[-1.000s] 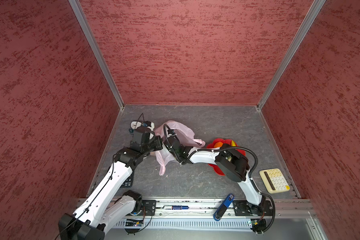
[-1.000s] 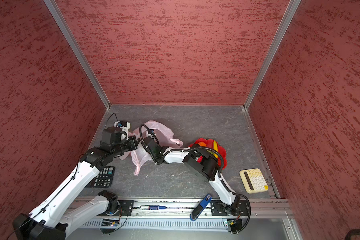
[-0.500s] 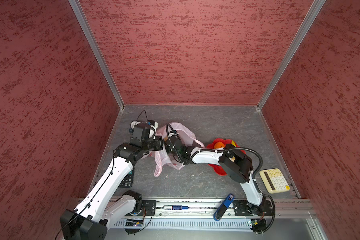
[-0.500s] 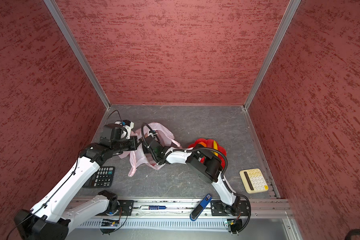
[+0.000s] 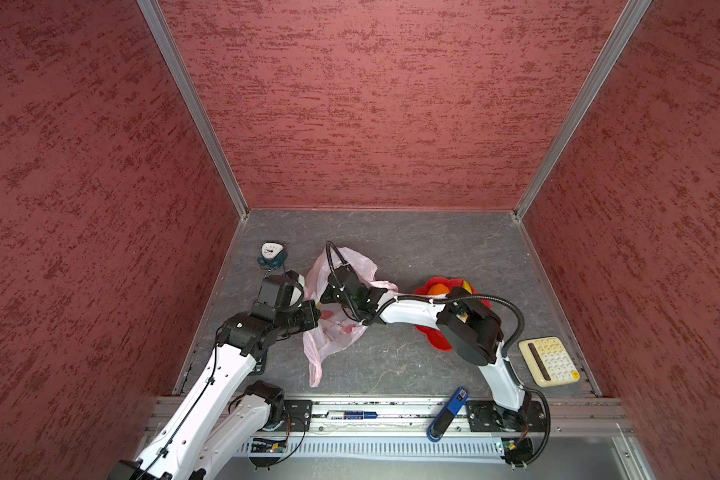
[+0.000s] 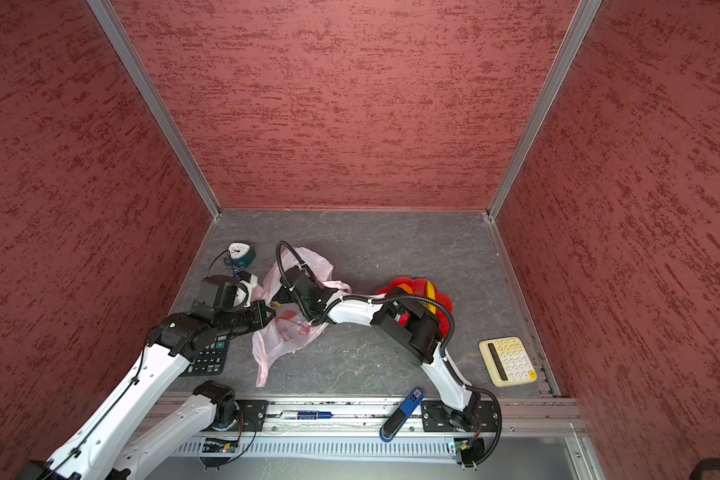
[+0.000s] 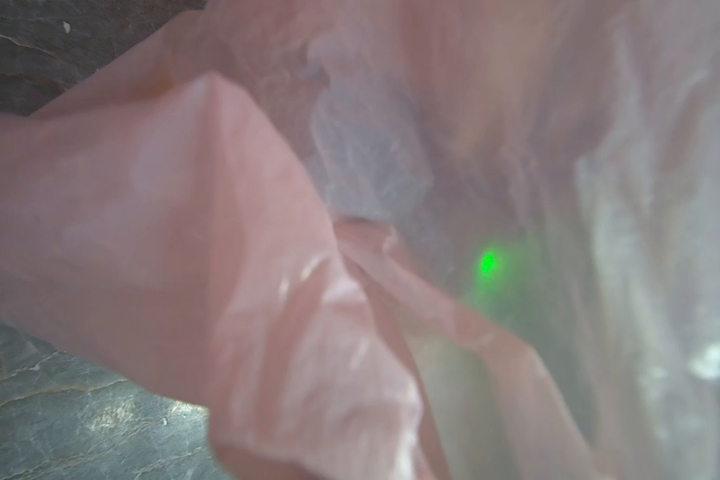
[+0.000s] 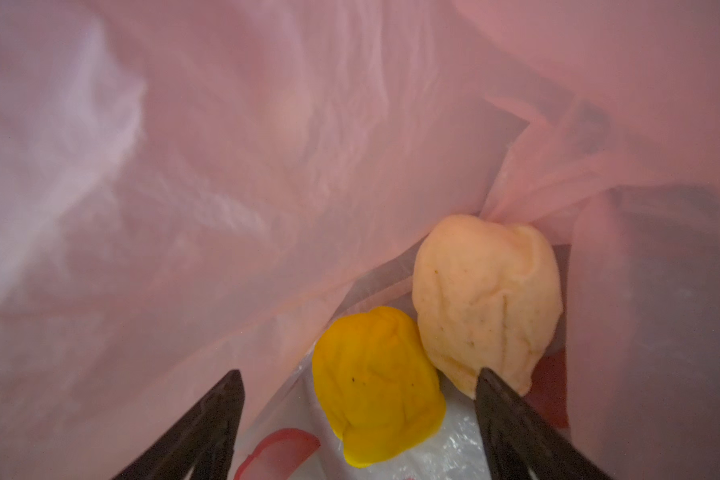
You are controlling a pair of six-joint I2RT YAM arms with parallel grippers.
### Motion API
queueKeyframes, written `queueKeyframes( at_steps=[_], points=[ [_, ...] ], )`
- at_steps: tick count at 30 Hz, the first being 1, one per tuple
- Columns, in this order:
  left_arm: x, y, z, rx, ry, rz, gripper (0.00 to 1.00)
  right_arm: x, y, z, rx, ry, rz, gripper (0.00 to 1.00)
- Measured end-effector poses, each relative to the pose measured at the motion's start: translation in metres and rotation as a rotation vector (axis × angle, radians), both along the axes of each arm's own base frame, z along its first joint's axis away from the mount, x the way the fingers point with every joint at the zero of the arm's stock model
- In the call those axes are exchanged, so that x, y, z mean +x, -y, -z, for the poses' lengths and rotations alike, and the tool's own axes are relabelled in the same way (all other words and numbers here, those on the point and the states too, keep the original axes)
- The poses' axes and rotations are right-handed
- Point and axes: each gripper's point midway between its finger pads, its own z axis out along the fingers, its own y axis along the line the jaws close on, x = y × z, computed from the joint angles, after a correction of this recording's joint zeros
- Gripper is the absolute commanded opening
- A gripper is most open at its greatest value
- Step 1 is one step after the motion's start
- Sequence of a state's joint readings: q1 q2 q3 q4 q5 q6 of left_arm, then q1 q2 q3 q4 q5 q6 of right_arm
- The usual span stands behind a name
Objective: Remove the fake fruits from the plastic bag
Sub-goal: 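Lower the right gripper onto the pale cream fruit inside the bag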
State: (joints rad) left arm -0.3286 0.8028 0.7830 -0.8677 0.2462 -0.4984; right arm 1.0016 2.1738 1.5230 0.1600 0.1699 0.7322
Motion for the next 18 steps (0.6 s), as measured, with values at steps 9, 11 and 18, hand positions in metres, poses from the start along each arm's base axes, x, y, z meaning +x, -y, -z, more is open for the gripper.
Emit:
queueKeyframes(
  at_steps=[9, 11, 18],
  points=[
    [-0.007, 0.009, 0.002, -0.028, -0.010, 0.030, 0.10, 0.014, -0.002, 0.008, -0.045, 0.012, 0.049, 0.90],
    [-0.008, 0.010, 0.004, -0.031, -0.014, 0.032, 0.10, 0.018, 0.001, 0.011, -0.061, 0.011, 0.067, 0.90],
    [-0.010, 0.014, 0.007, -0.034, -0.017, 0.051, 0.10, 0.037, -0.001, 0.022, -0.076, 0.008, 0.095, 0.90]
  ],
)
